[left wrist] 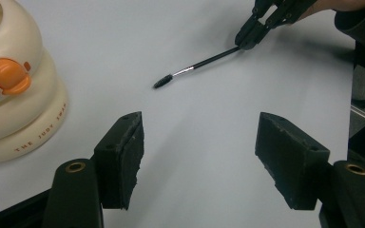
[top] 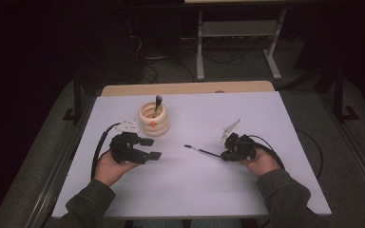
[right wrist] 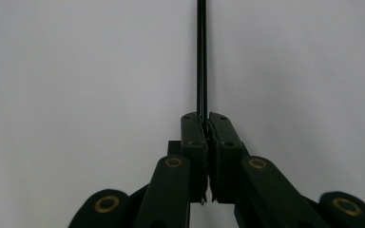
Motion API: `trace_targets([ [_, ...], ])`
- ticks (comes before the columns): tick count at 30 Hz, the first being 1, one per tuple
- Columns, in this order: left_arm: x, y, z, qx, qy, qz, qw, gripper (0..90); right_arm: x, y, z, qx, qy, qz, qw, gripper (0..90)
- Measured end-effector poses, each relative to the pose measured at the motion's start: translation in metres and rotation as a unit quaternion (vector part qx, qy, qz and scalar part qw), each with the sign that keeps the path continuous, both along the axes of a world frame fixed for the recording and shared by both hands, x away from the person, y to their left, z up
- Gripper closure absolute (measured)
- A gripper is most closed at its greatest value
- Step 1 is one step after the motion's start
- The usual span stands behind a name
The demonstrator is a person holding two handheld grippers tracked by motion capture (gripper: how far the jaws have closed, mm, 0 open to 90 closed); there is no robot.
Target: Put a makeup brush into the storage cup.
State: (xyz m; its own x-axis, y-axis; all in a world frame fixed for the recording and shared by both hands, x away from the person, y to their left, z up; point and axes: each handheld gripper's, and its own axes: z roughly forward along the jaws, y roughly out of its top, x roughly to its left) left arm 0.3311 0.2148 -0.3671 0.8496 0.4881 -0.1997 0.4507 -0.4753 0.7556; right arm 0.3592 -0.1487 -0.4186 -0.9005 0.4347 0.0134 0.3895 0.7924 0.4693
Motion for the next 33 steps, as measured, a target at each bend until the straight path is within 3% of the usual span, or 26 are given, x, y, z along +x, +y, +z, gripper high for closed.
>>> trace_targets([
  [4,0.000,-0.001,0.000,-0.002,-0.001,-0.003,1.0000,32.9,-0.001,-0.003,0.006,0.022,-0.002,-0.003,0.9998,85.4],
  [8,-0.002,-0.004,0.000,0.000,0.001,-0.004,1.0000,32.9,-0.002,0.000,0.002,-0.002,0.000,0.002,1.0000,85.3],
  [10,-0.002,-0.004,0.000,-0.002,0.001,-0.005,1.0000,32.9,-0.002,0.000,0.001,0.002,0.000,0.001,1.0000,85.4],
  [11,-0.002,-0.004,0.000,-0.003,0.002,-0.005,1.0000,33.1,-0.001,-0.002,0.003,0.017,-0.003,-0.002,0.9999,85.3],
  [15,-0.001,-0.005,-0.001,0.000,0.003,-0.008,1.0000,33.1,-0.001,-0.003,0.008,0.033,-0.008,-0.004,0.9994,85.3],
  [17,-0.001,-0.006,-0.002,-0.002,0.004,-0.011,0.9999,33.5,-0.004,-0.004,0.016,0.067,-0.011,-0.009,0.9977,85.3],
  [20,-0.001,-0.009,-0.004,-0.004,0.008,-0.017,0.9998,34.1,-0.008,-0.002,0.025,0.083,-0.018,-0.007,0.9963,85.3],
  [23,-0.001,-0.013,-0.004,-0.008,0.008,-0.025,0.9996,35.4,-0.014,0.002,0.039,0.110,-0.034,0.002,0.9933,85.3],
  [24,-0.002,-0.015,-0.003,-0.011,0.009,-0.027,0.9995,36.1,-0.018,0.005,0.049,0.127,-0.047,0.014,0.9907,85.3],
  [26,-0.002,-0.018,-0.002,-0.019,0.010,-0.033,0.9992,36.4,-0.021,0.007,0.054,0.140,-0.047,0.015,0.9889,85.3],
  [28,-0.004,-0.021,0.001,-0.043,0.015,-0.039,0.9982,37.6,-0.028,0.010,0.068,0.167,-0.059,0.027,0.9839,85.3],
  [30,-0.005,-0.024,0.004,-0.055,0.007,-0.043,0.9975,39.3,-0.032,0.014,0.075,0.180,-0.068,0.038,0.9807,85.2],
  [33,-0.005,-0.027,0.007,-0.068,0.010,-0.048,0.9965,39.6,-0.036,0.017,0.080,0.189,-0.071,0.045,0.9784,85.2],
])
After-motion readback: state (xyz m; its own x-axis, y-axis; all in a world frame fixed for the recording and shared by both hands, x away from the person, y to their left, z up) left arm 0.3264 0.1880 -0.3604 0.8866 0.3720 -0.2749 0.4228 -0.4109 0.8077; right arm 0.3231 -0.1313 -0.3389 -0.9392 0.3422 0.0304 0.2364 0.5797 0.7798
